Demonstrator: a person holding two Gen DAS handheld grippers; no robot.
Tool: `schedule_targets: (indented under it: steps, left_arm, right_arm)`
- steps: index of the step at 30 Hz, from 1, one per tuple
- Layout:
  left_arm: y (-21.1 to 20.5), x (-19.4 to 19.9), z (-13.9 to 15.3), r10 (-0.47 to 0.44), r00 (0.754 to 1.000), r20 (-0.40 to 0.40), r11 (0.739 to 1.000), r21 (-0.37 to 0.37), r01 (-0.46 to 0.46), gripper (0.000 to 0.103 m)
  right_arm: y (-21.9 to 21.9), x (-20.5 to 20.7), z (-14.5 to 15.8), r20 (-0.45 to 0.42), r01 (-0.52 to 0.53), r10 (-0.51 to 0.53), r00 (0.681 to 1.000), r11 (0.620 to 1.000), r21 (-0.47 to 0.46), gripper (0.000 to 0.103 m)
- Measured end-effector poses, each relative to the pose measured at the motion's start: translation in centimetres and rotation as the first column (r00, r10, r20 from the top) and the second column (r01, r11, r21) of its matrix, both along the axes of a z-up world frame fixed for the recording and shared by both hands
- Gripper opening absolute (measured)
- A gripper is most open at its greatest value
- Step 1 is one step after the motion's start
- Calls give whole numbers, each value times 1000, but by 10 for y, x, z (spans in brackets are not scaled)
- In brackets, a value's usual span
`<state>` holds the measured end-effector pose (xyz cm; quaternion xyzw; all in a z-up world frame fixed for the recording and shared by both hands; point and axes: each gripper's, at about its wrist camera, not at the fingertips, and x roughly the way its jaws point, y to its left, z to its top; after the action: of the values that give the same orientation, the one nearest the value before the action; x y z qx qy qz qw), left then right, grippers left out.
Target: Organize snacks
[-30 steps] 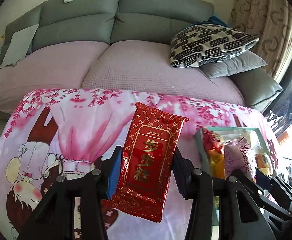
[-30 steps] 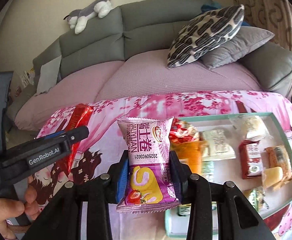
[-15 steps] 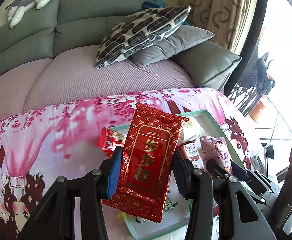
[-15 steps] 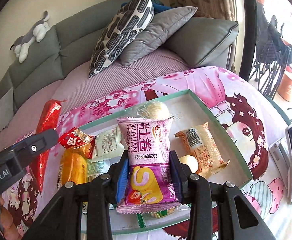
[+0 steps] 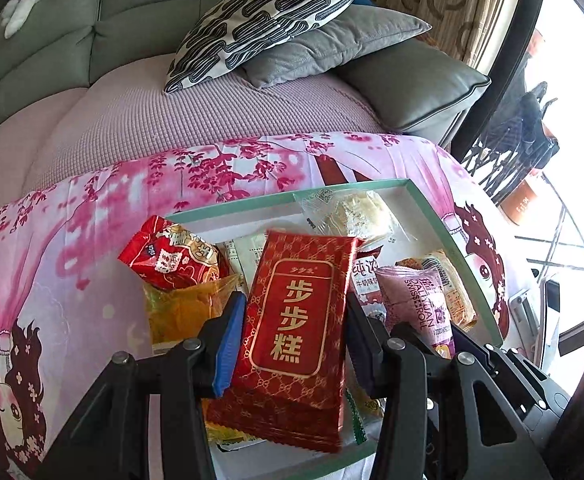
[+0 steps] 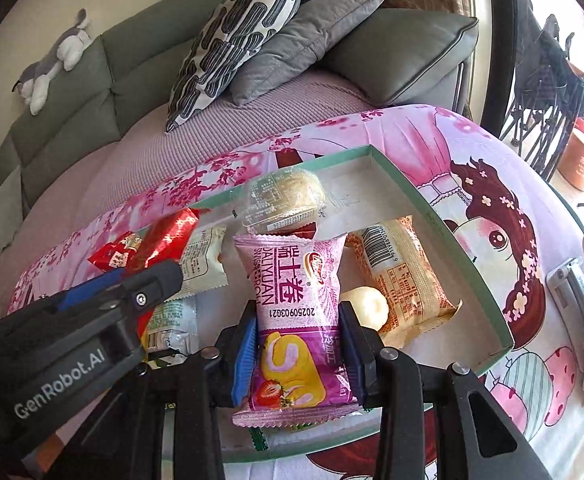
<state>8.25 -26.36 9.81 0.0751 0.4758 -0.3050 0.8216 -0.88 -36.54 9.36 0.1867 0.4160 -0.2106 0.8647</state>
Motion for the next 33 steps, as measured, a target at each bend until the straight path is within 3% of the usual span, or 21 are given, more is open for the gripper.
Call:
schedule_targets:
  steps: [12, 14, 16, 18, 27, 28, 29, 31, 33]
  left_arm:
    - [28, -16, 14, 67, 998, 21, 997, -39, -66, 52]
    - [34, -20, 17, 82, 996, 28, 996, -45, -81, 57]
    - [40, -22, 19, 100, 994, 36, 994, -52, -98, 61]
    - [44, -23, 20, 115, 993, 41, 992, -55, -112, 62]
    - [61, -17, 11, 197, 979, 58, 980, -14, -196, 66]
    - [63, -16, 10, 209, 976, 61, 978, -9, -209, 70]
    - [66, -16, 10, 221, 973, 64, 975, -7, -221, 80]
    - [73, -16, 10, 244, 967, 70, 970, -13, -243, 88]
    - [79, -16, 11, 262, 962, 77, 965, -19, -261, 88]
  right_arm:
    - [12, 5, -7, -37, -35, 34, 999, 999, -9, 41]
    - [14, 5, -8, -39, -40, 39, 998, 999, -13, 42]
    - [14, 5, -7, -33, -43, 42, 999, 999, -8, 48]
    - [14, 4, -7, -33, -41, 41, 999, 999, -10, 60]
    - [12, -1, -3, -1, -39, 39, 999, 999, -21, 82]
    - [12, -2, -2, 4, -39, 39, 999, 999, -23, 83]
    - [12, -3, -2, 6, -39, 40, 999, 999, -27, 89]
    - [13, -4, 0, 12, -39, 39, 999, 998, -45, 101]
    - [13, -6, 3, 23, -31, 32, 999, 998, -62, 103]
